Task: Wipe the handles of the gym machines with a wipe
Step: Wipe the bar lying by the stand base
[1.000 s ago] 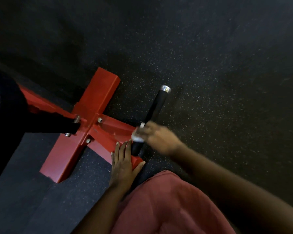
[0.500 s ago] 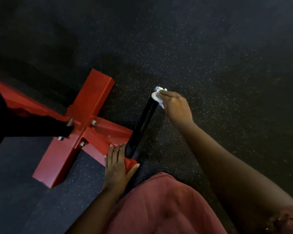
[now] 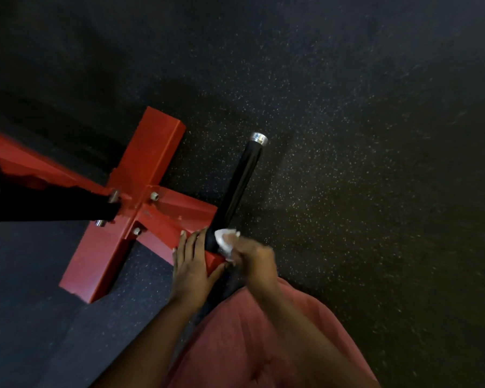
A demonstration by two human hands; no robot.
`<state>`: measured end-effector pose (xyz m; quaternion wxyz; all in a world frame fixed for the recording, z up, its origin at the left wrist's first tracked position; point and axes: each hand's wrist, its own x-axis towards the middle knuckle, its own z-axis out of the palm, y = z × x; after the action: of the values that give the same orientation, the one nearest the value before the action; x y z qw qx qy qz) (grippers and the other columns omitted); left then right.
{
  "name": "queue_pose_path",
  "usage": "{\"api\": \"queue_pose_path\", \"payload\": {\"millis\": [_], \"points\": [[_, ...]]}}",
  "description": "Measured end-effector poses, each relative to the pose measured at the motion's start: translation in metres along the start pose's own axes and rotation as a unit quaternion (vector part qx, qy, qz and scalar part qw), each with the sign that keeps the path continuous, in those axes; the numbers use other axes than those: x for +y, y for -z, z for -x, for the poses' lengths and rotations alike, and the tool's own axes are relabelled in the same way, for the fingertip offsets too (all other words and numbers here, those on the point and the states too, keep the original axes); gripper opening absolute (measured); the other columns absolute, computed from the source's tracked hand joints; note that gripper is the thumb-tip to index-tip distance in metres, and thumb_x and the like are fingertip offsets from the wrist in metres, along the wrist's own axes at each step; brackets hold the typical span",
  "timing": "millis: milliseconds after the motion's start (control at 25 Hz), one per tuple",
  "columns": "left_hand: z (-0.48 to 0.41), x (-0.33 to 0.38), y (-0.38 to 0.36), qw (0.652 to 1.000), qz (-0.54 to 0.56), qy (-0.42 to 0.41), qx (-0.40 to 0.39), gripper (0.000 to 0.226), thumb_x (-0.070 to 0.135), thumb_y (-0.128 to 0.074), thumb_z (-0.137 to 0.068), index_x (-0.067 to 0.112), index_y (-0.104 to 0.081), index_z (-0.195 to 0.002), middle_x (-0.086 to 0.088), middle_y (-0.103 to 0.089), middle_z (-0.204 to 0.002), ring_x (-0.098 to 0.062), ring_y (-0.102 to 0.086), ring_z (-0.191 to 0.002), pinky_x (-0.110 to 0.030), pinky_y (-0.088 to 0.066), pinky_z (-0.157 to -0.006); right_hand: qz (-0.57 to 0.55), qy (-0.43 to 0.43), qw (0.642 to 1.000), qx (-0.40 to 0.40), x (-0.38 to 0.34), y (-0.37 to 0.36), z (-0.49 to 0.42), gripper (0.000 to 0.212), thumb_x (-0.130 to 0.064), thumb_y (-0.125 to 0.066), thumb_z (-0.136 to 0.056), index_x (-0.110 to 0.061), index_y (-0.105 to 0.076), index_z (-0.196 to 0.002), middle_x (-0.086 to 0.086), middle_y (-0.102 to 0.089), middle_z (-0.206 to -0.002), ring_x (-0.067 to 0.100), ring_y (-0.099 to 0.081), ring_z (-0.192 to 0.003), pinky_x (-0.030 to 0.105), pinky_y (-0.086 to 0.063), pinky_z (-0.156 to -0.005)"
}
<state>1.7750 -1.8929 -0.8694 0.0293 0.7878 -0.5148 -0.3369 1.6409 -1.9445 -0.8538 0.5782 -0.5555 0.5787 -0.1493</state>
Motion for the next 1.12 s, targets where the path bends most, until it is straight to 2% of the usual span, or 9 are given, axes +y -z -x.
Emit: {"api": "queue_pose_path", "payload": {"millis": [80, 120, 200, 320, 560, 720, 800, 960, 1120], "points": [[-0.001, -0.001, 0.0, 1.0, -0.011, -0.001, -0.006, 0.099, 0.066, -0.053, -0.073, 0.012, -0.015, -0.147, -0.01, -0.019, -0.154, -0.026, 0.0, -0.145, -0.048, -0.01, -0.118, -0.071, -0.068, 0.983, 0.157, -0.009, 0.027, -0.039, 0.024, -0.009, -0.056, -0.089, -0.008, -0.066, -0.111, 0.007, -0.07, -0.096, 0.005, -0.057, -0.061, 0.01, -0.046, -0.055], [-0.001, -0.001, -0.001, 1.0, -0.01, -0.001, -0.005, 0.1, 0.067, -0.053, -0.072, 0.013, -0.015, -0.147, -0.01, -0.019, -0.153, -0.026, 0.0, -0.145, -0.047, -0.009, -0.118, -0.118, -0.099, 0.961, 0.229, -0.015, 0.043, -0.064, 0.026, -0.008, -0.057, -0.088, -0.009, -0.064, -0.113, 0.002, -0.069, -0.095, 0.002, -0.055, -0.06, 0.009, -0.045, -0.053], [-0.001, -0.002, -0.002, 1.0, -0.005, 0.003, -0.003, 0.098, 0.061, -0.059, -0.075, 0.013, -0.015, -0.147, -0.01, -0.019, -0.153, -0.025, 0.0, -0.145, -0.047, -0.008, -0.118, -0.218, -0.132, 0.925, 0.28, -0.031, 0.063, -0.105, 0.03, -0.006, -0.059, -0.087, -0.013, -0.062, -0.116, -0.003, -0.067, -0.108, 0.003, -0.062, -0.078, 0.013, -0.052, -0.07], [0.0, -0.003, -0.002, 1.0, 0.002, -0.006, 0.004, 0.103, 0.073, -0.038, -0.066, 0.012, -0.018, -0.146, -0.01, -0.022, -0.152, -0.027, -0.003, -0.144, -0.048, -0.009, -0.118, -0.259, -0.13, 0.927, 0.24, -0.038, 0.051, -0.119, 0.031, -0.009, -0.058, -0.089, -0.016, -0.061, -0.118, -0.003, -0.063, -0.119, -0.002, -0.057, -0.092, 0.003, -0.045, -0.077], [0.0, -0.001, -0.002, 1.0, 0.002, -0.001, 0.013, 0.102, 0.073, -0.03, -0.065, 0.011, -0.02, -0.146, -0.011, -0.025, -0.151, -0.028, -0.004, -0.144, -0.052, -0.012, -0.116, -0.284, -0.184, 0.928, 0.154, -0.012, 0.001, -0.047, 0.032, -0.005, -0.062, -0.085, -0.009, -0.061, -0.117, 0.004, -0.064, -0.117, 0.003, -0.061, -0.093, 0.017, -0.048, -0.09], [0.0, 0.002, 0.0, 1.0, 0.002, 0.003, 0.002, 0.095, 0.06, -0.058, -0.076, 0.01, -0.019, -0.146, -0.012, -0.022, -0.152, -0.028, -0.001, -0.144, -0.051, -0.011, -0.116, -0.366, -0.221, 0.887, 0.172, -0.007, 0.018, -0.062, 0.033, -0.003, -0.058, -0.087, -0.005, -0.058, -0.12, 0.012, -0.065, -0.117, 0.022, -0.065, -0.1, 0.039, -0.051, -0.093], [0.001, 0.002, 0.001, 1.0, 0.005, 0.004, 0.003, 0.091, 0.052, -0.063, -0.078, 0.011, -0.017, -0.146, -0.011, -0.021, -0.152, -0.027, 0.0, -0.145, -0.05, -0.01, -0.117, -0.369, -0.199, 0.884, 0.208, -0.016, 0.04, -0.094, 0.033, -0.004, -0.055, -0.089, -0.008, -0.057, -0.122, 0.01, -0.063, -0.12, 0.019, -0.063, -0.102, 0.037, -0.051, -0.094], [0.0, 0.0, 0.0, 1.0, 0.014, 0.005, 0.003, 0.103, 0.073, -0.035, -0.065, 0.012, -0.018, -0.146, -0.01, -0.022, -0.152, -0.027, -0.002, -0.144, -0.05, -0.011, -0.117, -0.302, -0.171, 0.916, 0.203, -0.036, 0.049, -0.123, 0.03, -0.009, -0.052, -0.092, -0.011, -0.059, -0.121, 0.003, -0.064, -0.118, 0.011, -0.061, -0.103, 0.032, -0.047, -0.099], [0.001, 0.004, 0.002, 1.0, 0.017, 0.01, -0.011, 0.09, 0.051, -0.061, -0.08, 0.015, -0.013, -0.147, -0.007, -0.016, -0.154, -0.025, 0.004, -0.145, -0.048, -0.007, -0.118, -0.339, -0.2, 0.903, 0.174, -0.027, 0.018, -0.079, 0.032, -0.006, -0.052, -0.092, -0.006, -0.057, -0.123, 0.009, -0.062, -0.121, 0.016, -0.063, -0.101, 0.033, -0.049, -0.097]]}}
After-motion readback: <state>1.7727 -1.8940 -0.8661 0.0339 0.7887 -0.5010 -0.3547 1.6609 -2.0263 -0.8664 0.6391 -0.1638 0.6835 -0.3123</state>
